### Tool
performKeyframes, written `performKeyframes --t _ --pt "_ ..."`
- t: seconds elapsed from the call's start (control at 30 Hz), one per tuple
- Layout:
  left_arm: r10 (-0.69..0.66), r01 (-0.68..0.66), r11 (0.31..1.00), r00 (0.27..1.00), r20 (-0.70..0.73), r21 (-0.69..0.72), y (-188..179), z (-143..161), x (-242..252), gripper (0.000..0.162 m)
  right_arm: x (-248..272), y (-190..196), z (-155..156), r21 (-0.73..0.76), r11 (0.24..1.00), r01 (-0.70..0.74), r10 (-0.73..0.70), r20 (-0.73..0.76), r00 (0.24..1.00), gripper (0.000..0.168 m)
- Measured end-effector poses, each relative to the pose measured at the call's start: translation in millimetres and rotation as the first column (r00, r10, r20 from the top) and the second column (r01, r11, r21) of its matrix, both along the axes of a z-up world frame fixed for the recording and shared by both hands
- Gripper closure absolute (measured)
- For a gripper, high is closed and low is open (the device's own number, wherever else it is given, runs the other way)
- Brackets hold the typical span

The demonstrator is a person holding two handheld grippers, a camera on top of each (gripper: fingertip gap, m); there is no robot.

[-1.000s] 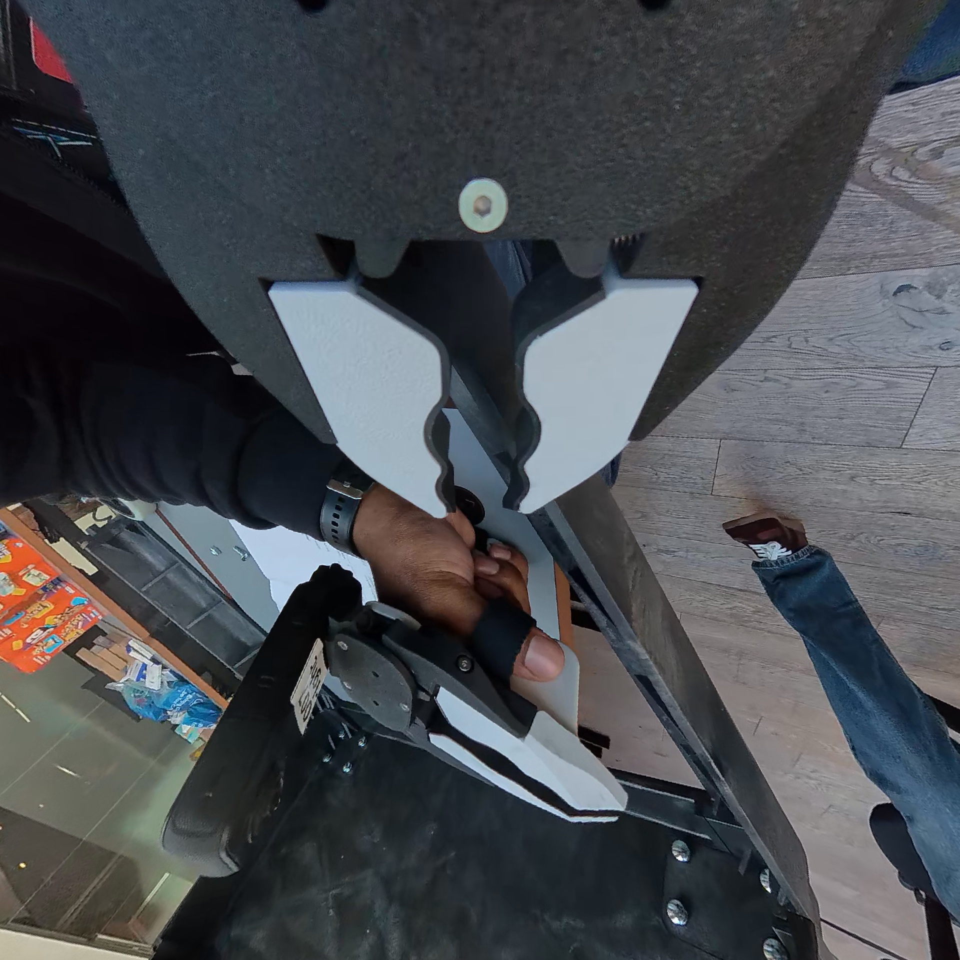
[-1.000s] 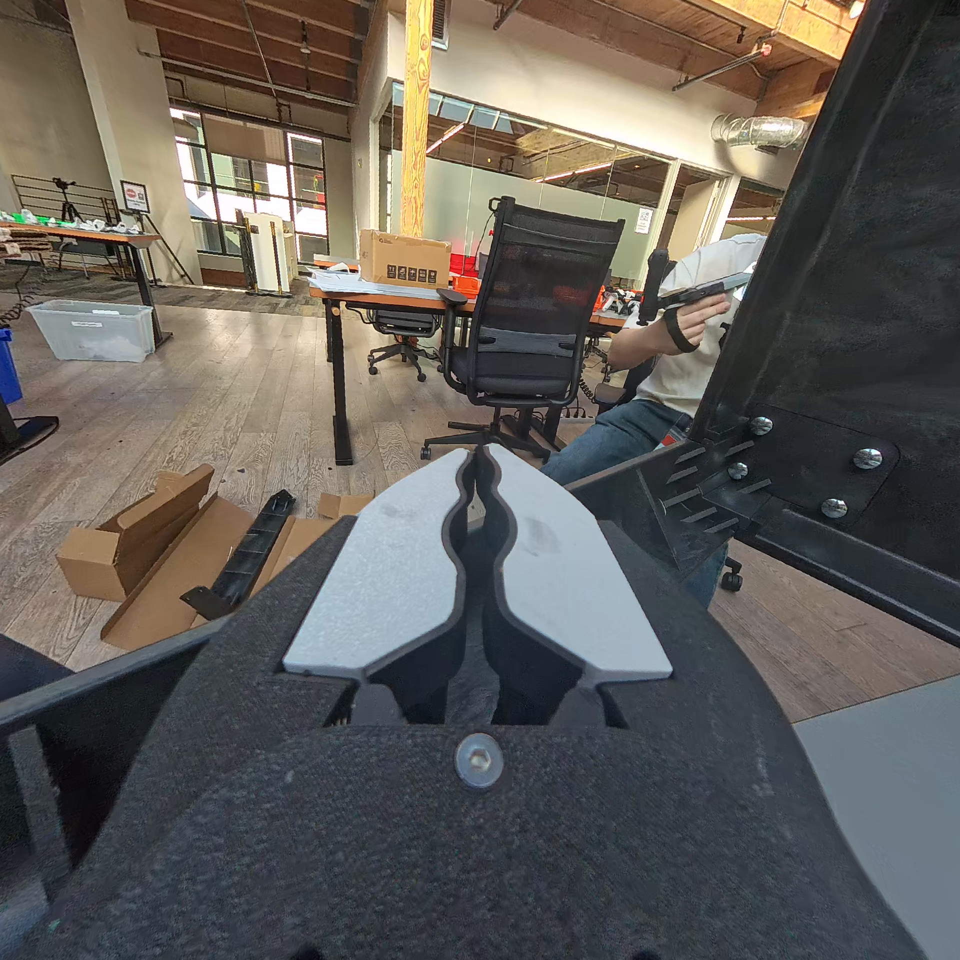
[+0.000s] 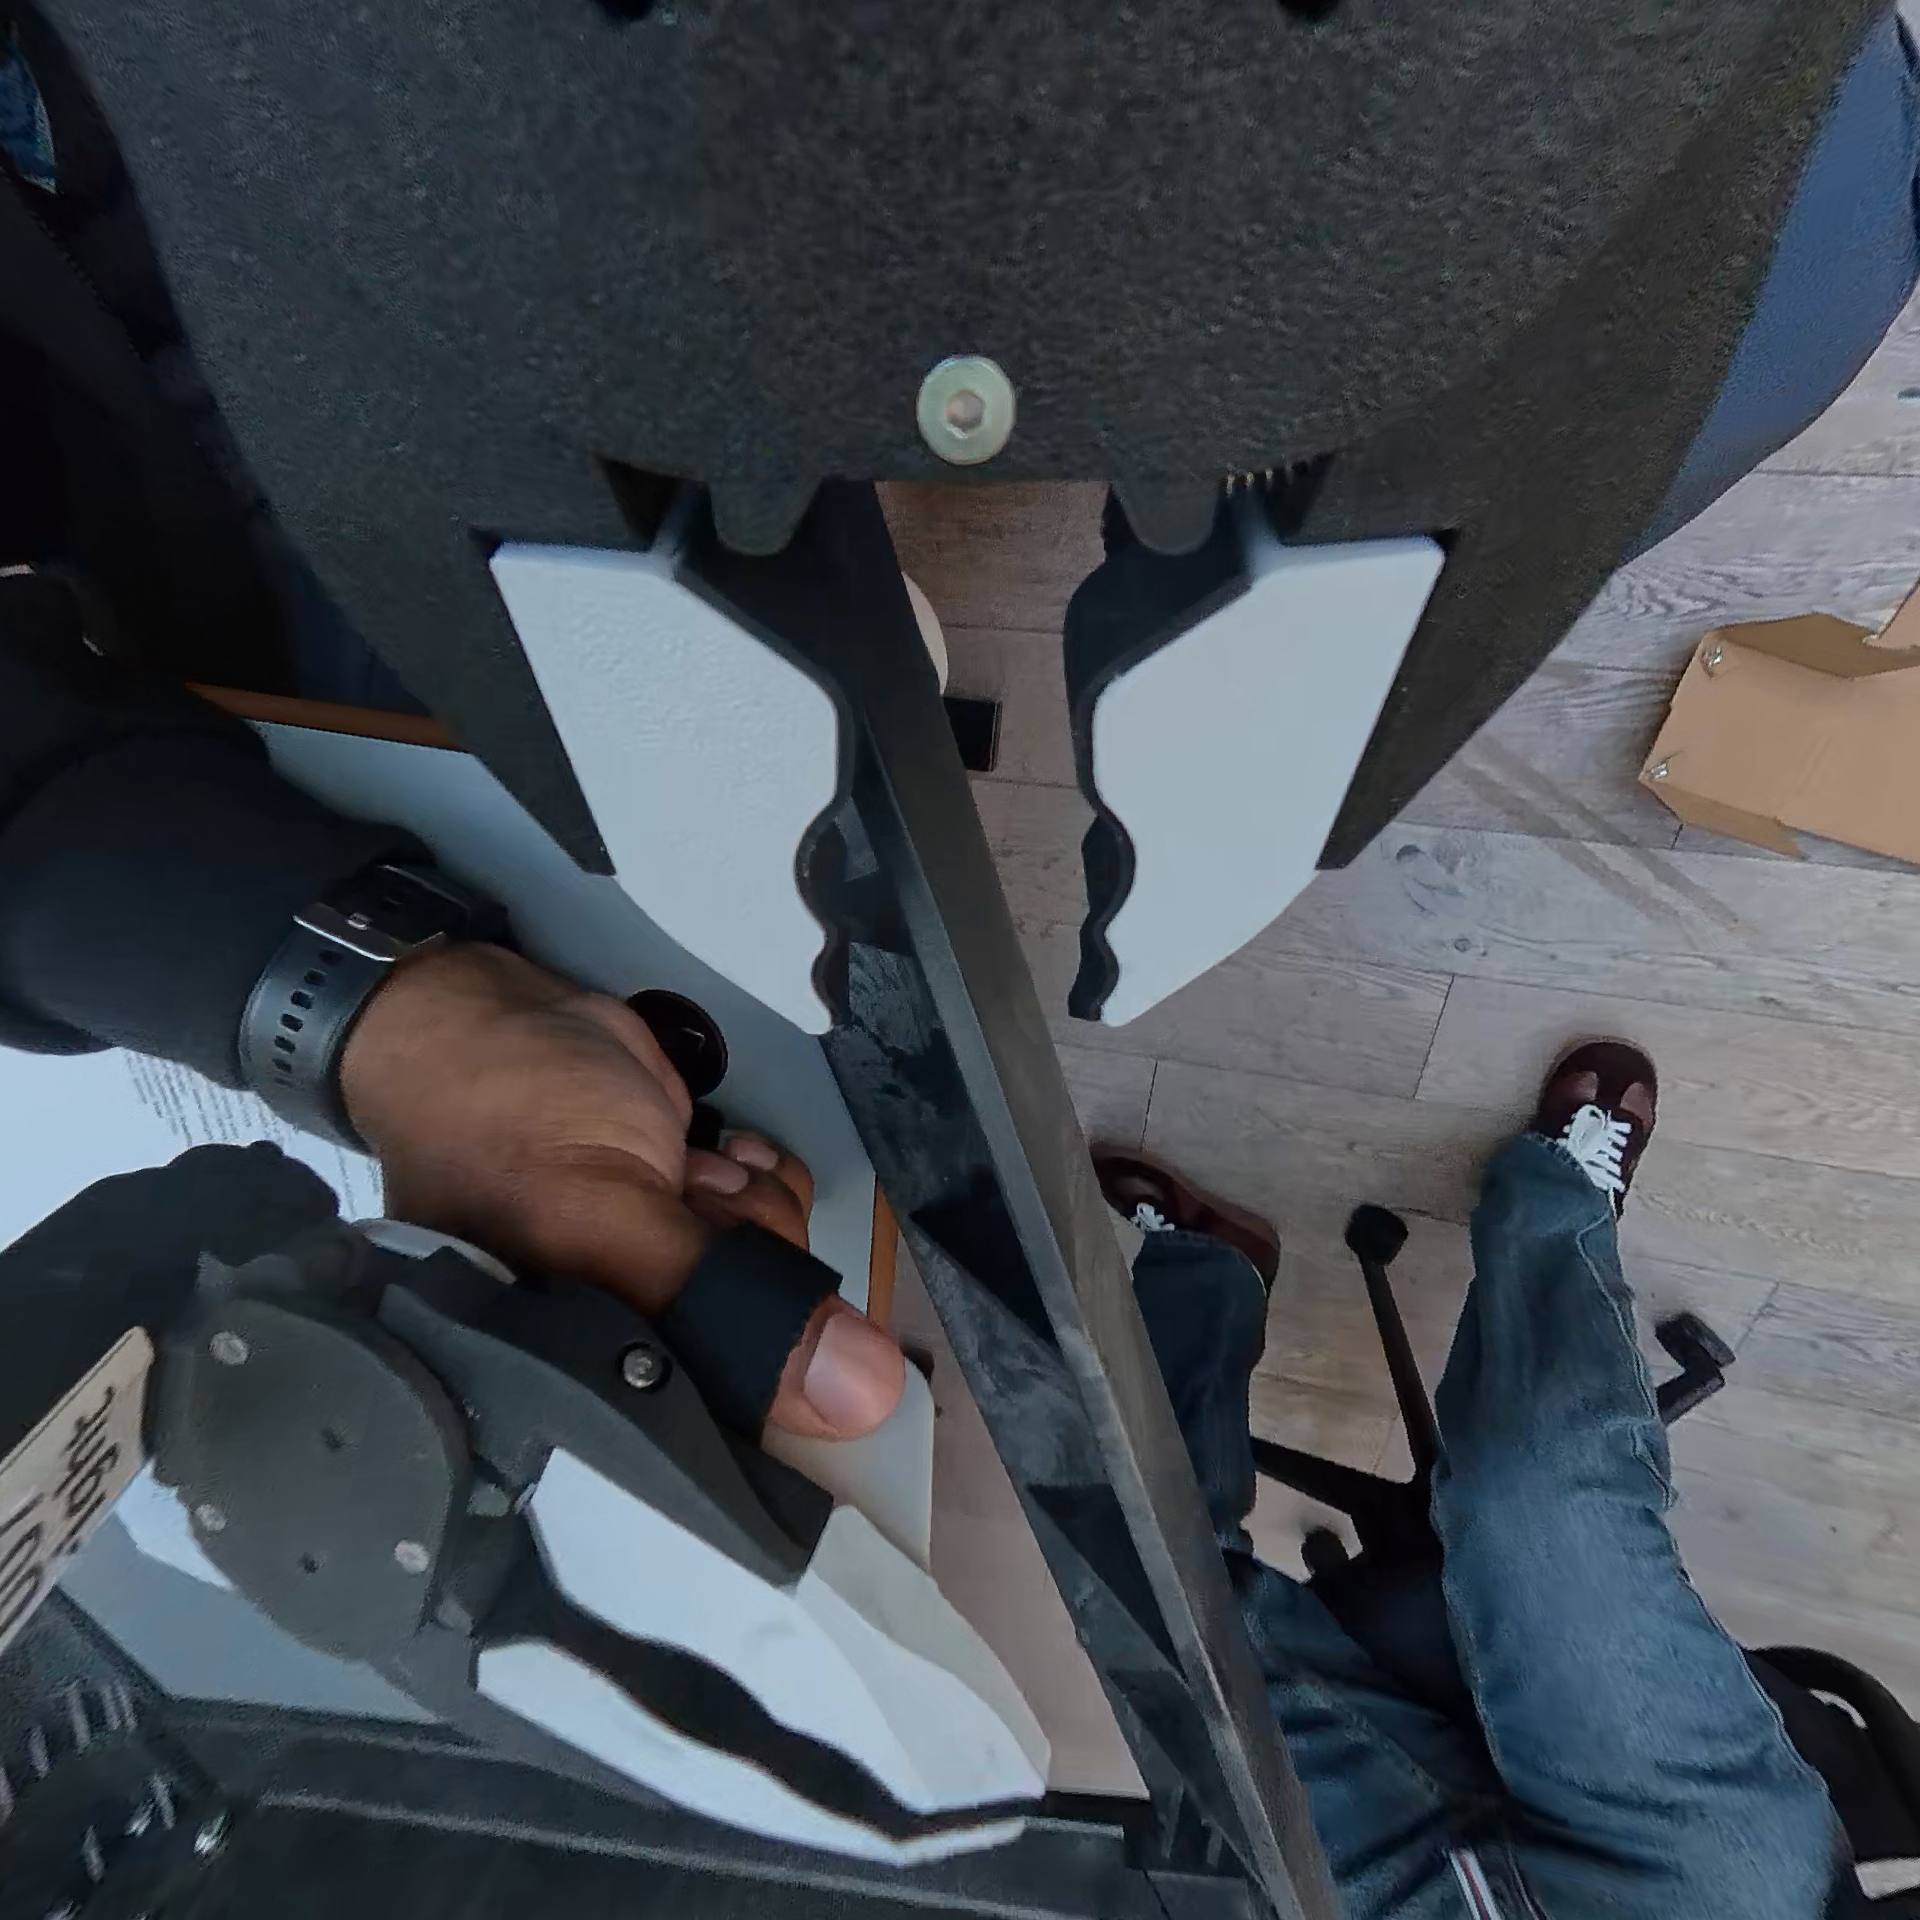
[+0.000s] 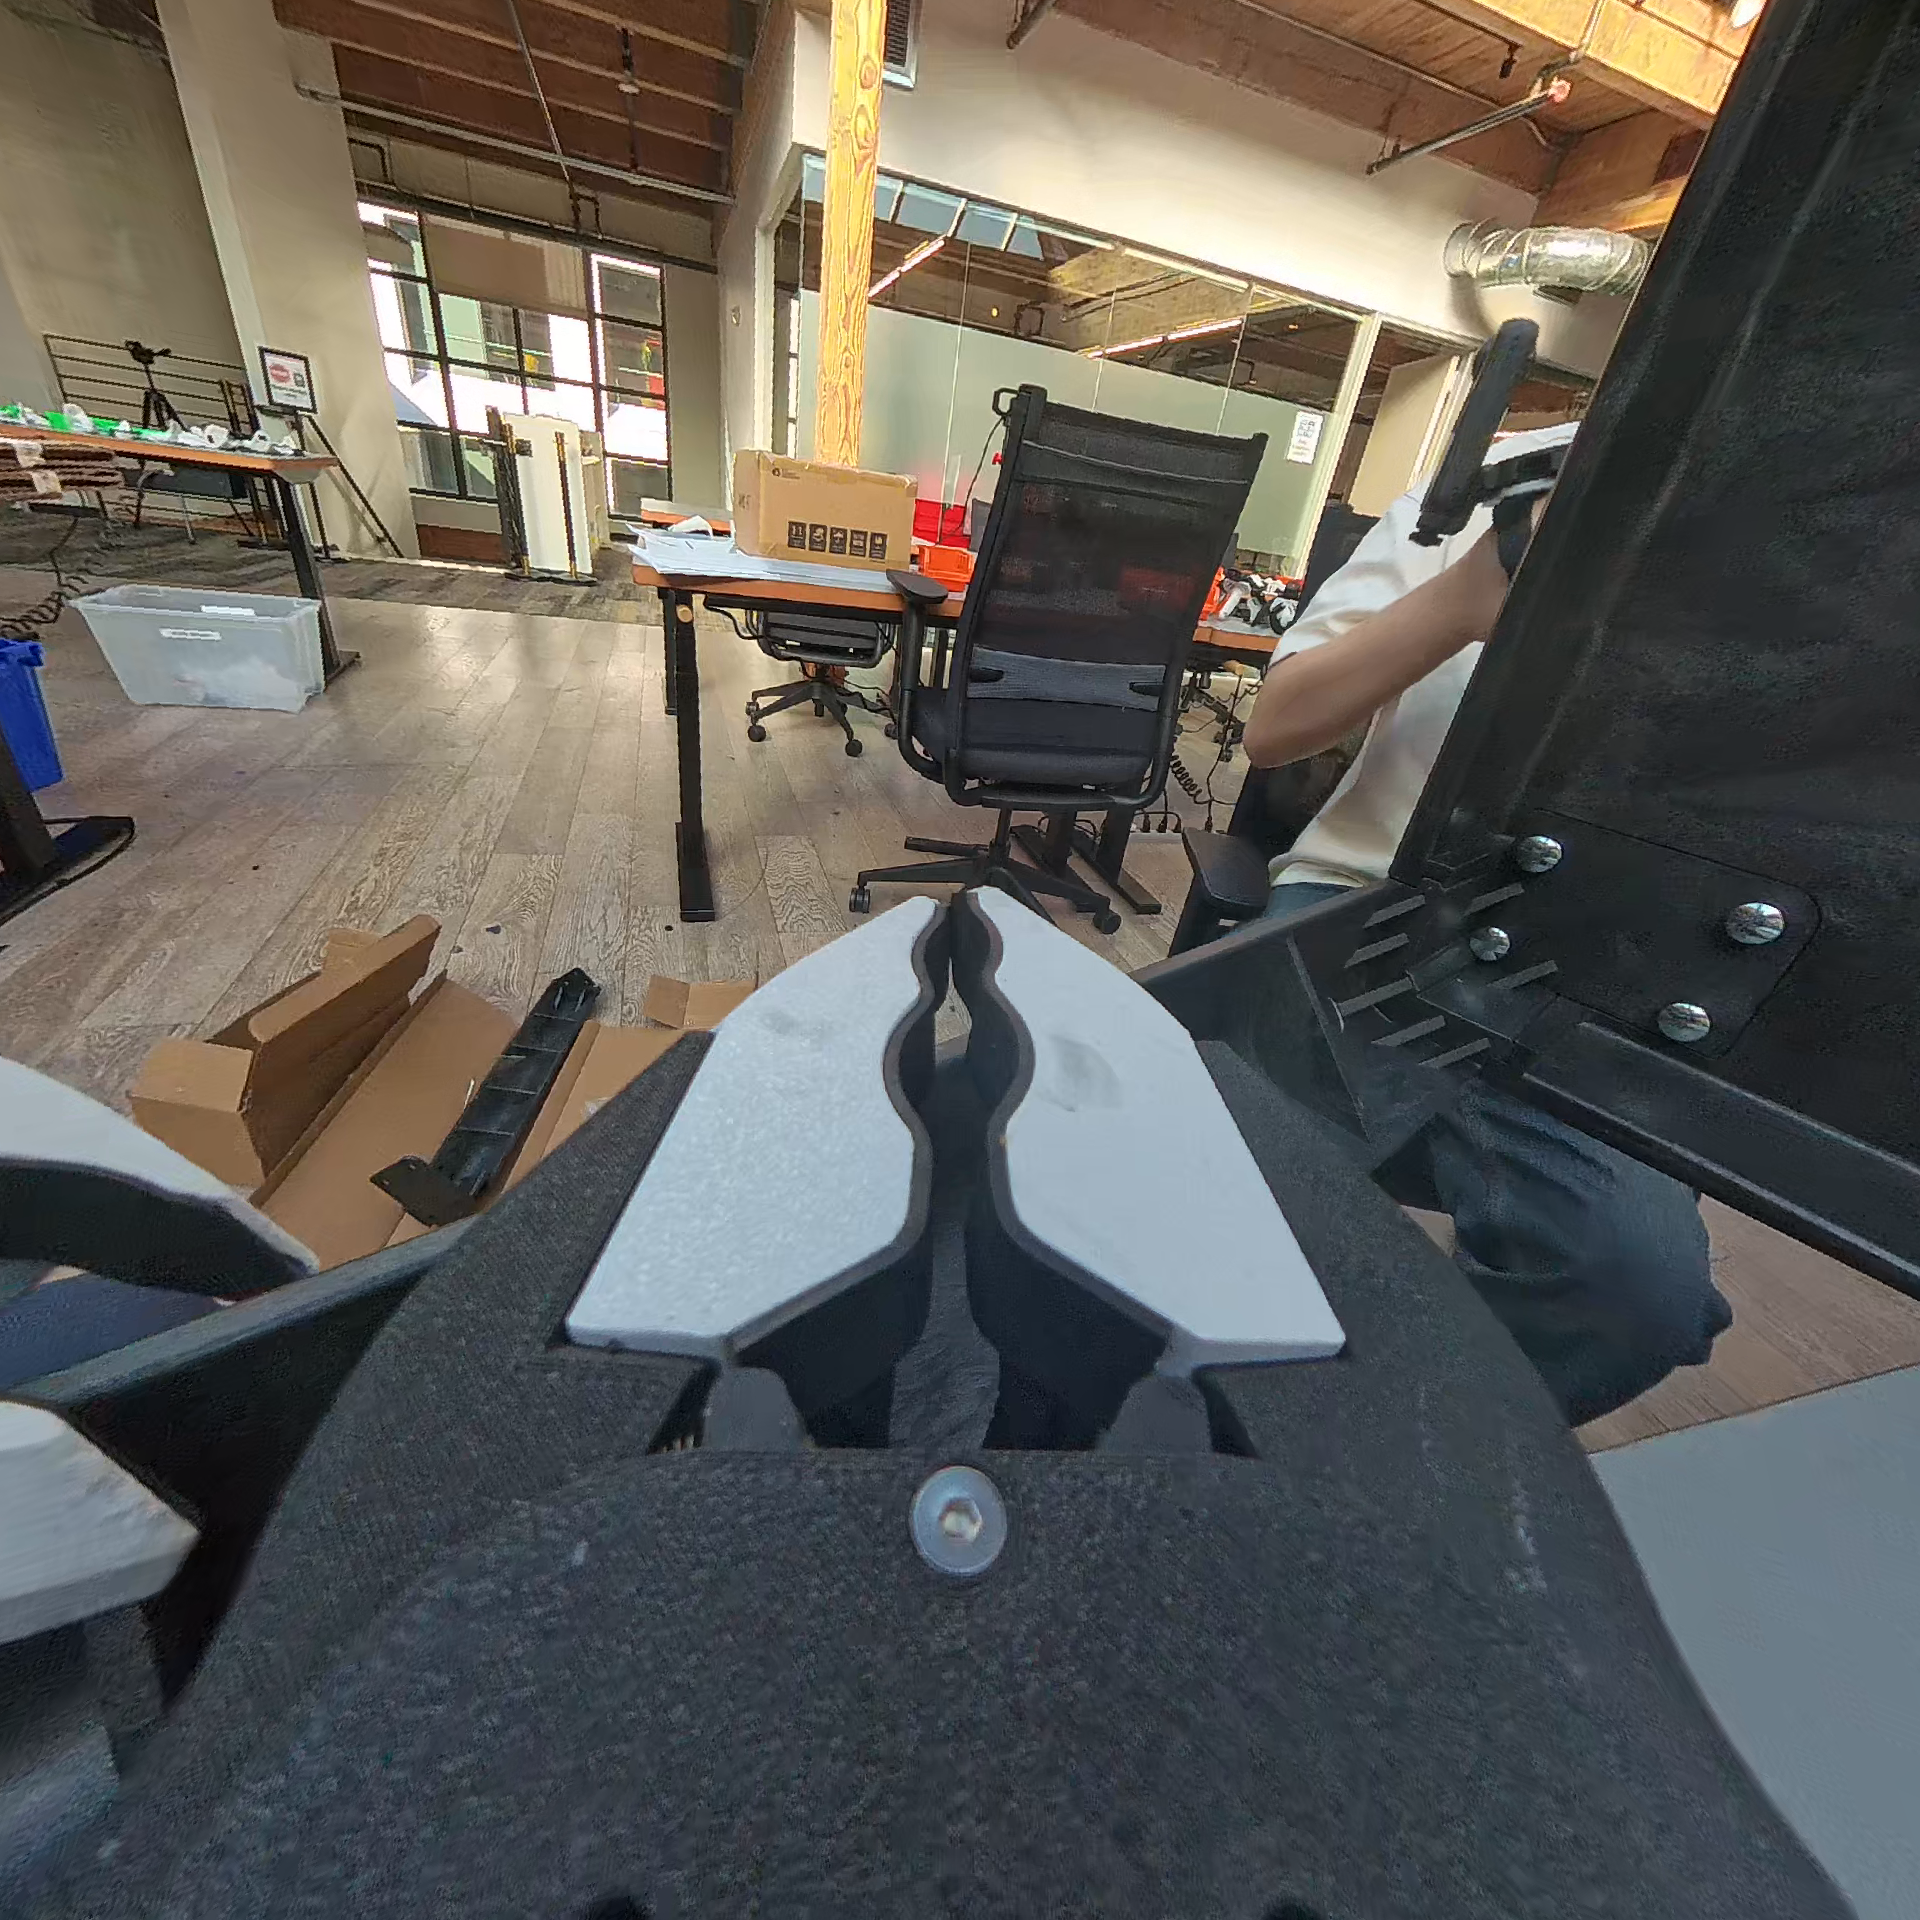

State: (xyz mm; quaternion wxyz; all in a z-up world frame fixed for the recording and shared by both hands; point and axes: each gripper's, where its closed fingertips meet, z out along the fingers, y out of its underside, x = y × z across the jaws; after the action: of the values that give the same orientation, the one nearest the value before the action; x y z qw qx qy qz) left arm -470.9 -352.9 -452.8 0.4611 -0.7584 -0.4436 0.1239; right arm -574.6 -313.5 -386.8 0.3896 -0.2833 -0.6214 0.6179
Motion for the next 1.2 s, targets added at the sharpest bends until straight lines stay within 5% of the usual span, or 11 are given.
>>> performKeyframes --t 0.63,1.1,1.2 --pt "-0.005 0.005 0.995 1.0 0.008 -0.095 9.2 -17.0 -2.7 0.13 4.3 10.3 2.6 -0.027 0.999 0.021 -0.021 -0.002 1.0 0.168" --pt "-0.001 0.001 0.996 1.0 0.006 -0.087 9.2 -16.6 -3.0 0.13 -0.5 139.4 -5.9 -0.218 0.947 0.235 -0.191 0.205 0.96 0.168" --pt "-0.001 0.002 0.996 1.0 0.006 -0.084 9.2 -16.5 -3.2 0.13 -0.1 142.9 6.2 -0.272 0.931 0.243 -0.186 0.22 0.958 0.168"
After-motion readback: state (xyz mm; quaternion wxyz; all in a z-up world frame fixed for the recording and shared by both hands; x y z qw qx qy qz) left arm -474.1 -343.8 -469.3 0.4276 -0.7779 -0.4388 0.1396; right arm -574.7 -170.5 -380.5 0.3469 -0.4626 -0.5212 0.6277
